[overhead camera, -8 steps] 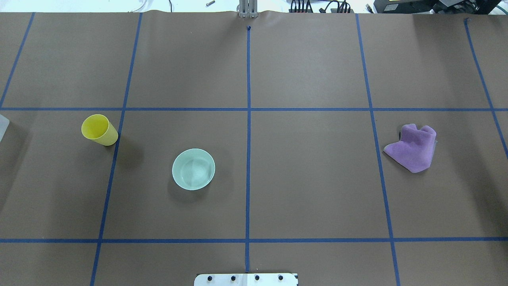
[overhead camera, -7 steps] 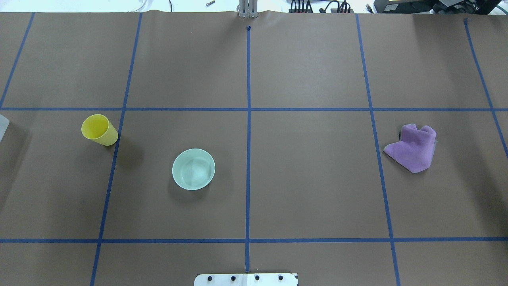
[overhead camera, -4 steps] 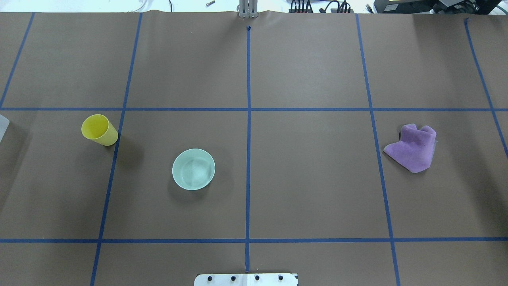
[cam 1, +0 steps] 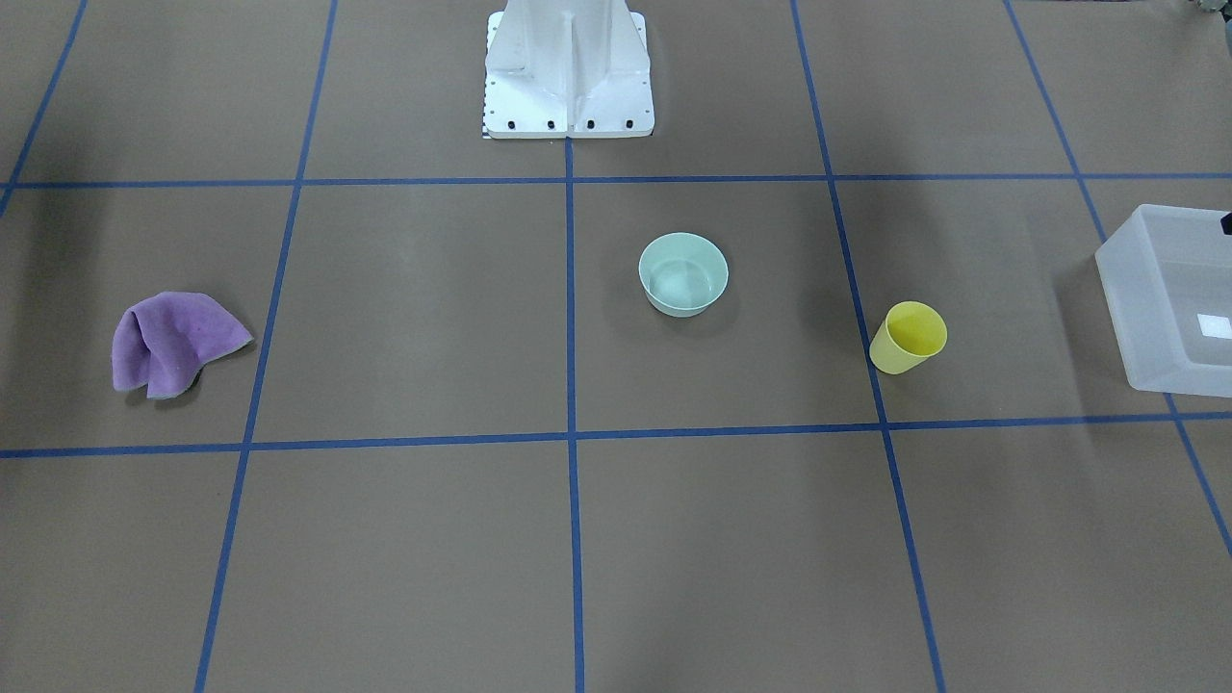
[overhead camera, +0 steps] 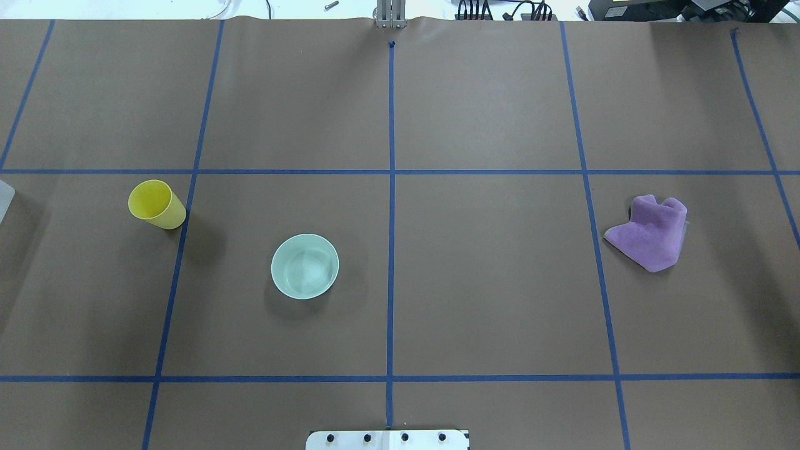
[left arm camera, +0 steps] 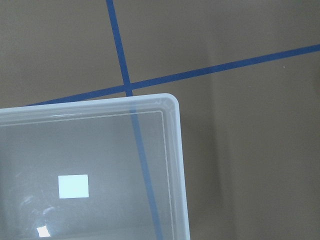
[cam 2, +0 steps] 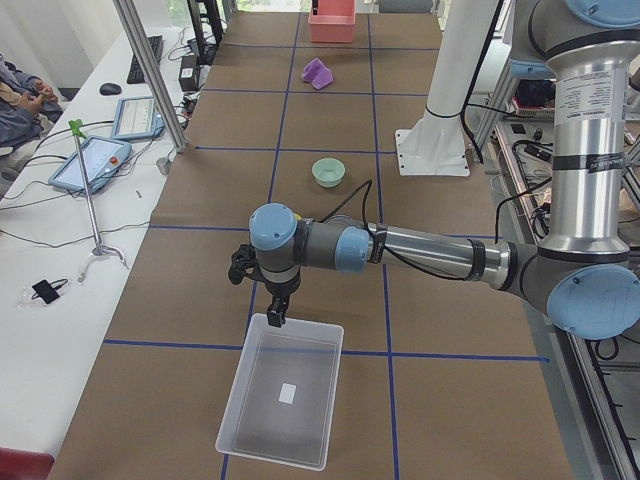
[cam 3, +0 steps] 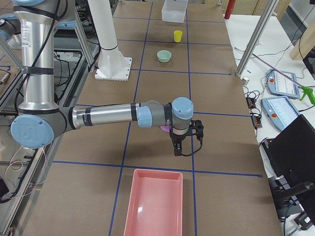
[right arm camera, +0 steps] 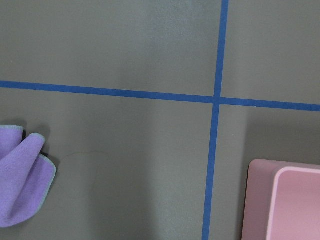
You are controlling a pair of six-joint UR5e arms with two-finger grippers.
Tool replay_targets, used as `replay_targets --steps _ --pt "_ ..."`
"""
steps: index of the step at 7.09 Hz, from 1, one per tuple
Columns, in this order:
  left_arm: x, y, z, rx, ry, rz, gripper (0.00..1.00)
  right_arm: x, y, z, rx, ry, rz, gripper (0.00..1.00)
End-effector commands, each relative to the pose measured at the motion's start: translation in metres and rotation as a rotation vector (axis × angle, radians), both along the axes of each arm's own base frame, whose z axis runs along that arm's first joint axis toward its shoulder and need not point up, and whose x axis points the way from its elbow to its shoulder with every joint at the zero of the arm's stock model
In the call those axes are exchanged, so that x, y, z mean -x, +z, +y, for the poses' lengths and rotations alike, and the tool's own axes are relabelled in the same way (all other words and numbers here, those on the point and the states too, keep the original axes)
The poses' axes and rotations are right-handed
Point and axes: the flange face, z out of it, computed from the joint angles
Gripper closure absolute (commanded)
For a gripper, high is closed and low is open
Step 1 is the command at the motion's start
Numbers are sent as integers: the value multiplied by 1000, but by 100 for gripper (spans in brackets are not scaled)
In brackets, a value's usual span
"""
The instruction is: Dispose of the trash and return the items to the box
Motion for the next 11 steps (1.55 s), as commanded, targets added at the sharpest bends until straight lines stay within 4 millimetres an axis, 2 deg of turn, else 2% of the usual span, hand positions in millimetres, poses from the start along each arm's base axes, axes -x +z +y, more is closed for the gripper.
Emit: replay_targets --steps 1,3,4,5,7,9,10,11 --pt "-2 -7 -9 18 -29 4 3 0 1 2 3 1 0 0" --pt "0 -14 -8 -9 -22 8 2 0 0 1 1 1 -1 0" --pt "1 -8 4 5 -20 5 2 0 1 2 3 1 0 0" --pt "2 -11 7 -5 -20 7 2 0 0 2 1 1 -1 0" --pt "-1 -41 2 25 -99 17 2 0 -1 2 0 2 -2 0" --pt "-13 -79 5 -5 -97 78 2 0 -3 2 0 5 -6 0" --pt "-58 -104 3 32 -75 87 2 0 -4 2 0 6 -6 0" --pt "-94 -128 -12 18 -48 74 2 0 -3 2 0 6 -4 0"
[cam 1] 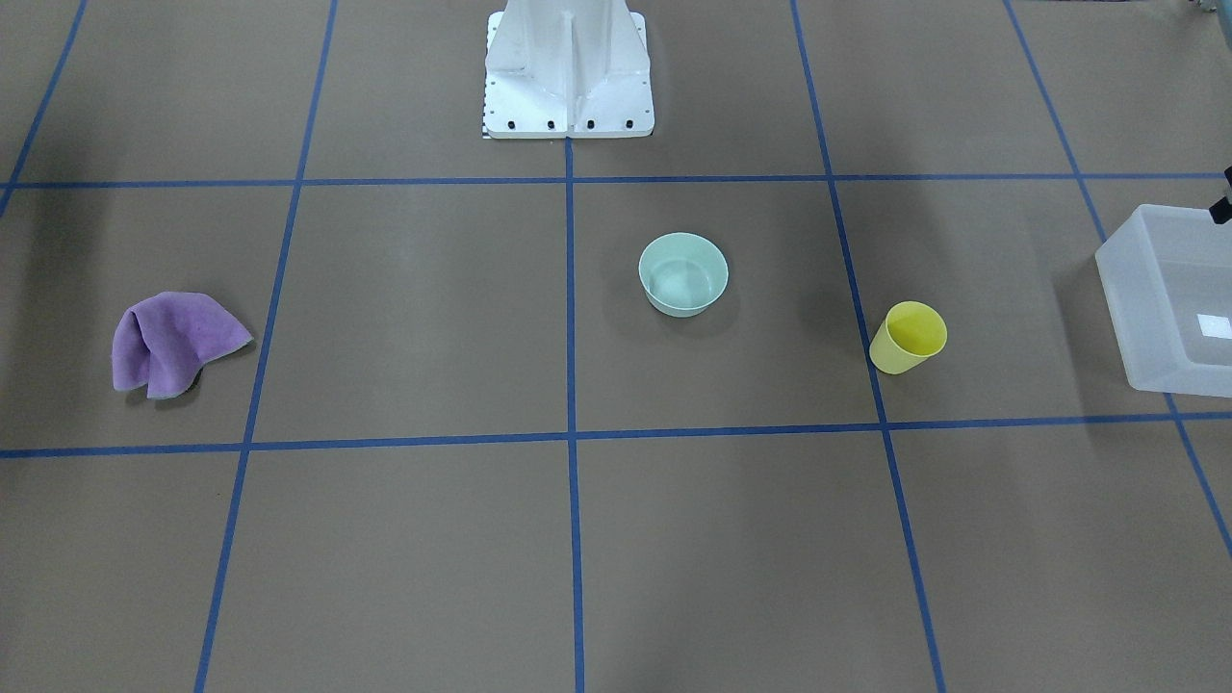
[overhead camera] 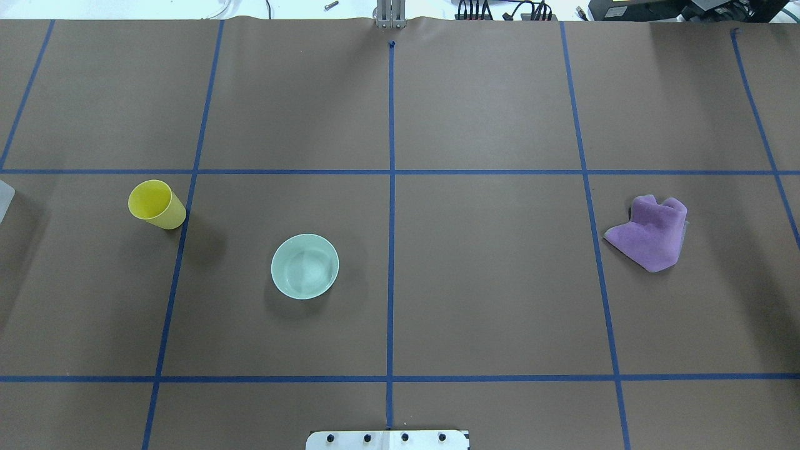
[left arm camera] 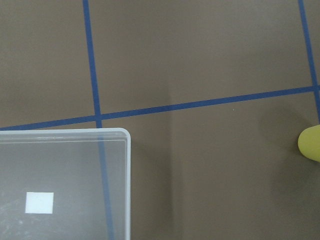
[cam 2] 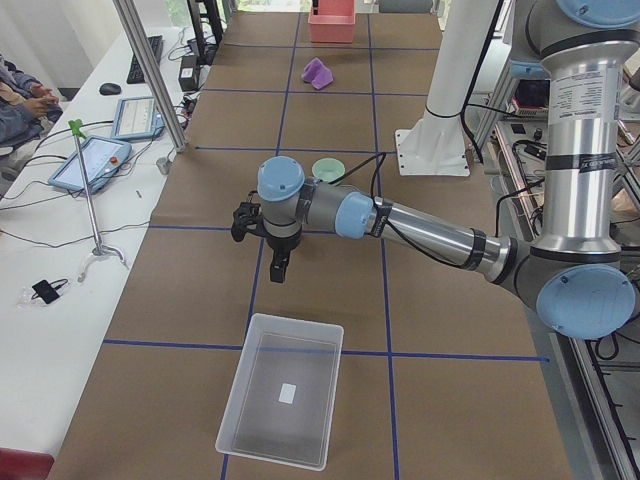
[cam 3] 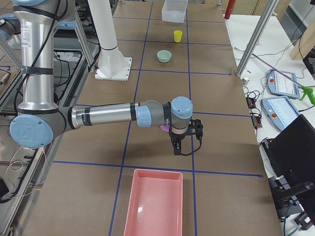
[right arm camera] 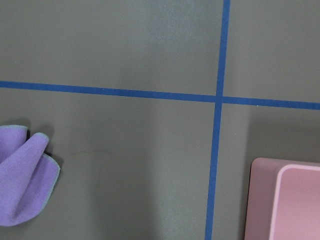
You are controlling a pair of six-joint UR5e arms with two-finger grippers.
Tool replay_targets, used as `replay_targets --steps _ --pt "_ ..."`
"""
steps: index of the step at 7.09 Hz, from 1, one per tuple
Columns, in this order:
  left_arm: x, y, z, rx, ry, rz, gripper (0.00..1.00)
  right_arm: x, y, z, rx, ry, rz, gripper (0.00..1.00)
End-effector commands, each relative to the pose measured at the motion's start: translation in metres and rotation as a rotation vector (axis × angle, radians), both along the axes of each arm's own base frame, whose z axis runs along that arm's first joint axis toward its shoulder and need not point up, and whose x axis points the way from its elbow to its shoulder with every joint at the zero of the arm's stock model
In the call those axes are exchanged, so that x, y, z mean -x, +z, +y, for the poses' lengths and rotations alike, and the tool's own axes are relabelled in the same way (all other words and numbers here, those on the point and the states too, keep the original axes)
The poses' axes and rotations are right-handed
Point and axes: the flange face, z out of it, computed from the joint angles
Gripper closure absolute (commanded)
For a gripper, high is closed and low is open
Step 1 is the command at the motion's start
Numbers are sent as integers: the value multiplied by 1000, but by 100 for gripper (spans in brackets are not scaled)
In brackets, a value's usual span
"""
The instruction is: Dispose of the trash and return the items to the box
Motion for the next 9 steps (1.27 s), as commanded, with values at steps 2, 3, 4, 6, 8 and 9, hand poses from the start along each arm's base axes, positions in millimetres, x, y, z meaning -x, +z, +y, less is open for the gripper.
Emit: replay_targets --steps 2,3,4,6,8,9 --pt "-125 -63 -40 20 22 -58 2 1 2 1 4 0 0 0" --pt "-157 -67 -53 81 -7 -48 2 0 3 1 3 2 0 0" --pt "-177 -62 -55 93 -9 -38 2 0 3 1 3 2 -1 0" --pt "-223 -49 -64 103 -40 -58 3 0 3 1 1 1 -2 0" --pt "-244 -35 -62 119 -39 -62 3 1 3 1 2 1 -2 0" --pt "-259 -28 -57 129 -21 -75 3 1 4 1 4 1 -1 0"
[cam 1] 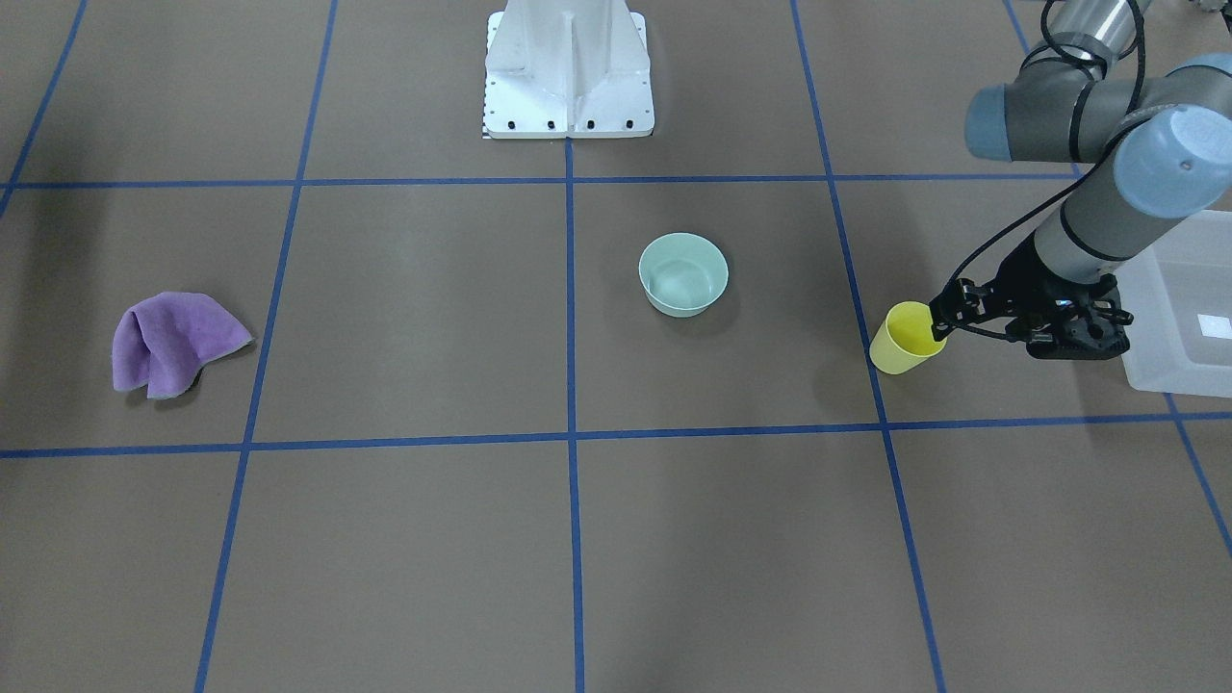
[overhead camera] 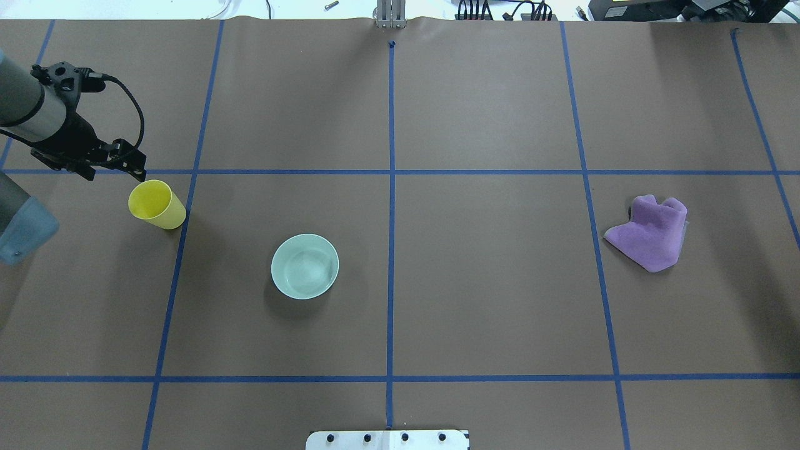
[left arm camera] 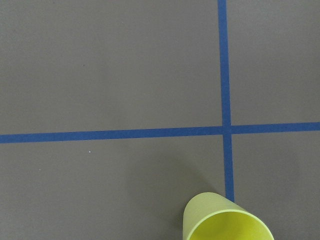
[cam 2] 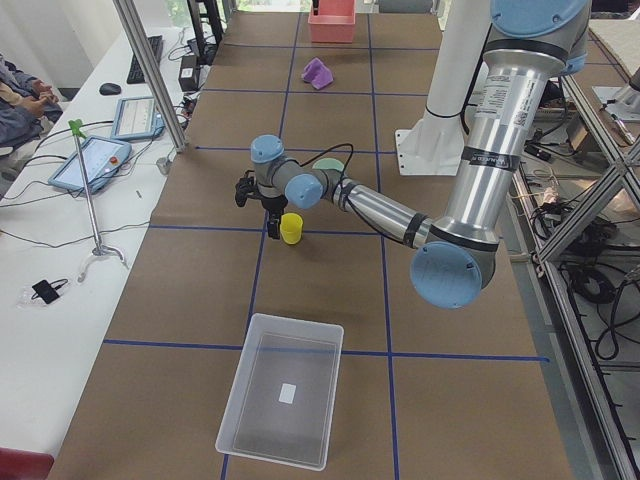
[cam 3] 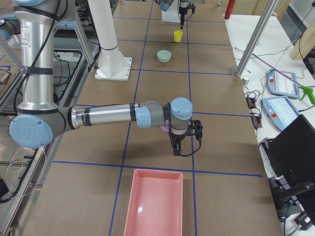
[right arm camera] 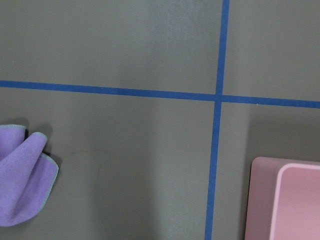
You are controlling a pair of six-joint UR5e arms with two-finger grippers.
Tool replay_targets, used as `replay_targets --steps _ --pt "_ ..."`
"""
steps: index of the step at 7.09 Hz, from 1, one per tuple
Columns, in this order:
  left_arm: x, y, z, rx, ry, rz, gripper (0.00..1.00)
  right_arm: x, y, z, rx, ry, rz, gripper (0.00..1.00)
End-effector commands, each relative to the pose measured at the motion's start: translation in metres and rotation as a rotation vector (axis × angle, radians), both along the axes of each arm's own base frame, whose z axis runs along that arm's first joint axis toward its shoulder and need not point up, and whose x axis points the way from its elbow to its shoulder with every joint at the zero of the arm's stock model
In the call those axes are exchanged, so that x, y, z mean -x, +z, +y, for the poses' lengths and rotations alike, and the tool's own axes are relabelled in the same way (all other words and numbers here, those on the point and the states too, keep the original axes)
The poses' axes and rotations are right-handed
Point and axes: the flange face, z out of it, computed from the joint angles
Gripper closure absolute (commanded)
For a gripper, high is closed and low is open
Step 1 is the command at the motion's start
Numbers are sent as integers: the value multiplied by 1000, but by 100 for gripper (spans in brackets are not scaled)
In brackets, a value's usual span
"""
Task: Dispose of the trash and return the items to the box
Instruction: 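Reach the left gripper down to the yellow cup and close on it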
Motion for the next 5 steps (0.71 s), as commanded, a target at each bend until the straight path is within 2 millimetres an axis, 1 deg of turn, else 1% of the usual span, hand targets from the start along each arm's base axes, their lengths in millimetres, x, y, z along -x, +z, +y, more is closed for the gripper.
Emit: replay_targets --steps 1,2,3,4,5 --pt "-22 21 0 -1 -1 -17 3 0 1 0 3 0 1 0" --pt "-27 30 -2 0 -12 -5 3 1 1 0 4 -1 0 0" --pt "-34 31 2 0 -2 -2 5 1 1 0 4 -1 0 0" --pt "-40 32 5 14 -2 -3 16 1 1 0 4 -2 1 0" --pt "-42 32 7 26 -7 -2 86 1 1 0 4 -1 0 0"
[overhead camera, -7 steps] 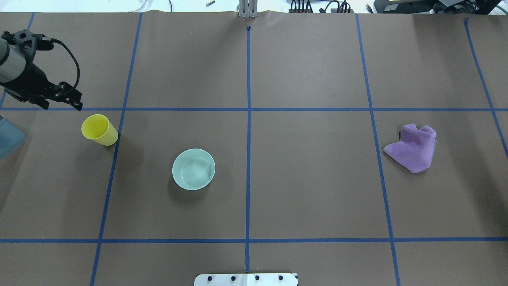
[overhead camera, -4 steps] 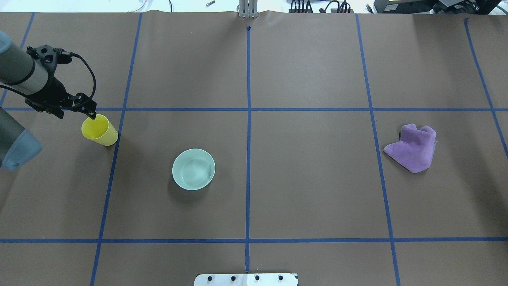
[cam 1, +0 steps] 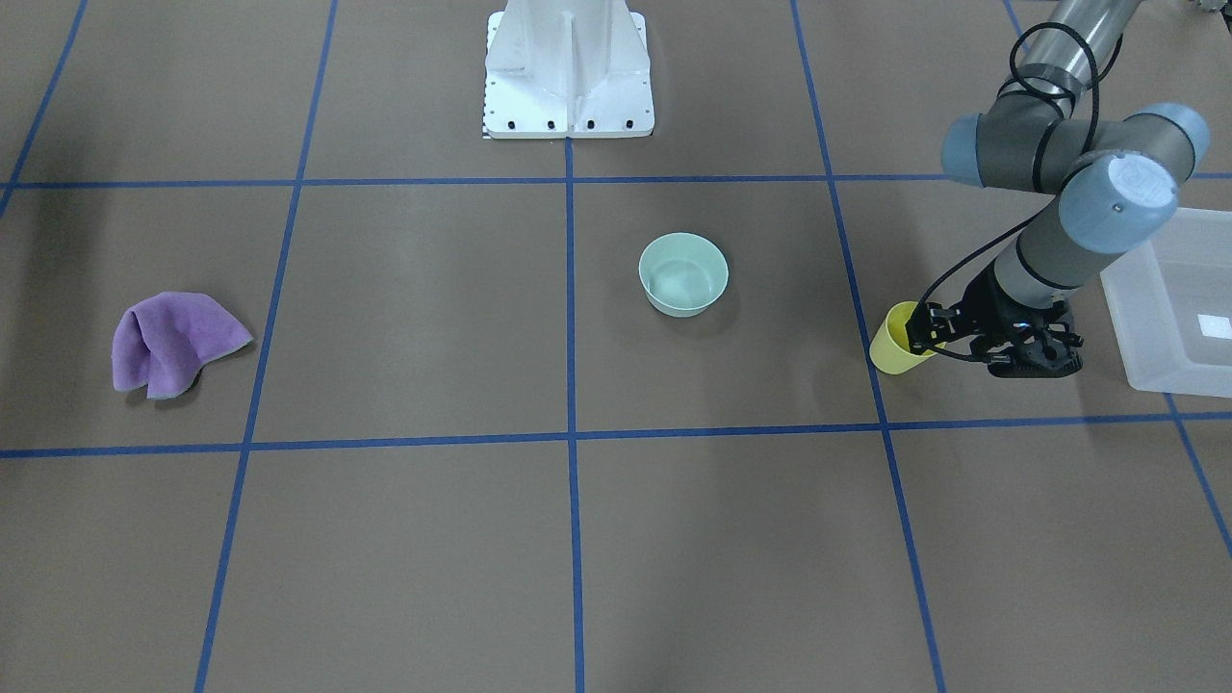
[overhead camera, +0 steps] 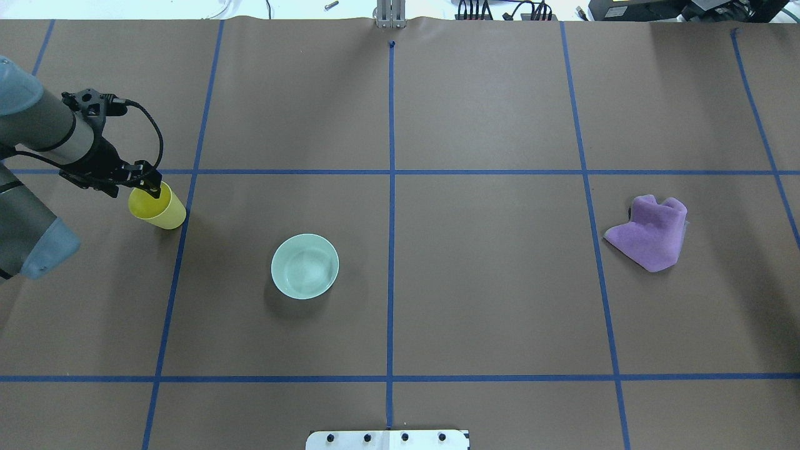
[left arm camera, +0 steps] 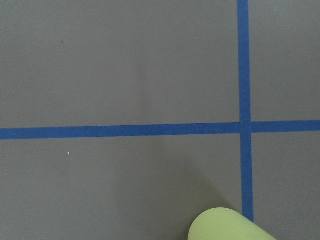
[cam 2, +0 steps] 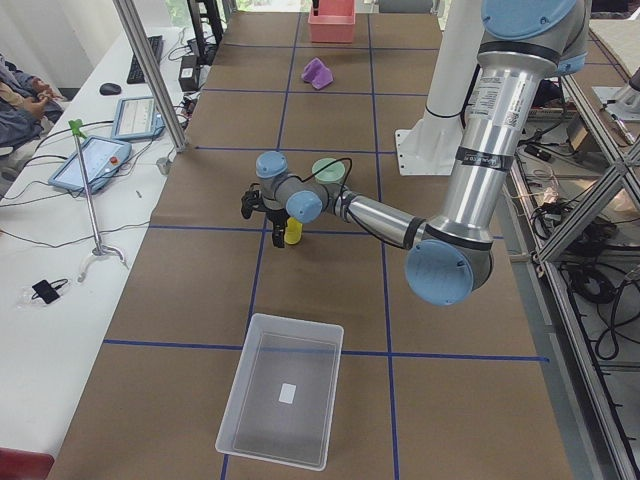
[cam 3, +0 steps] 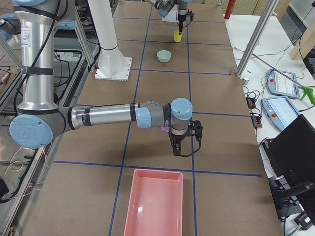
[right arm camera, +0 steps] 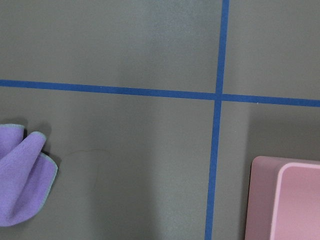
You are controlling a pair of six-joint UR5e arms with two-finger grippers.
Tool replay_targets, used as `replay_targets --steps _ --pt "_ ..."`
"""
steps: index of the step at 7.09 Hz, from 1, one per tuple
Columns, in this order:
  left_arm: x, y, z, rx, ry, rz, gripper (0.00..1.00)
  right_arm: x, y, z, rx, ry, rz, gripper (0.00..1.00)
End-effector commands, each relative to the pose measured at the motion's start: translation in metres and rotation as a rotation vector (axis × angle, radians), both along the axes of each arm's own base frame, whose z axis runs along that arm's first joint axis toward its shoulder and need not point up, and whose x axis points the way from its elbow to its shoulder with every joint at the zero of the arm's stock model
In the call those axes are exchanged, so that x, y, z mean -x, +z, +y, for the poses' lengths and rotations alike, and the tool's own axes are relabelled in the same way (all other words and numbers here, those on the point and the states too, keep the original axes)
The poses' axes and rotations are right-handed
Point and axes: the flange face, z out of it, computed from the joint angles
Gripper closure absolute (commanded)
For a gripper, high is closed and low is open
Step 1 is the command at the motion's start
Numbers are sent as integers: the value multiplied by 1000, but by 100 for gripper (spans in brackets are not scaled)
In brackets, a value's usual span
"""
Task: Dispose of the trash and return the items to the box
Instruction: 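Reach the left gripper down to the yellow cup and close on it, then lift the yellow cup with the left gripper toward the clear bin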
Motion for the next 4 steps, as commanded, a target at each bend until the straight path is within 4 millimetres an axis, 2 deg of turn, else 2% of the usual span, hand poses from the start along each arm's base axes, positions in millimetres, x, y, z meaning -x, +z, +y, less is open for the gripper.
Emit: replay_targets --steps 1,3,4 --pt "-5 -1 3 18 -1 5 100 0 0 0 0 -1 -1 0" --pt "-1 -15 9 42 47 71 100 0 -3 -1 -6 1 -1 0" --pt "33 -19 -3 46 24 110 100 1 -7 -4 -9 0 -2 0"
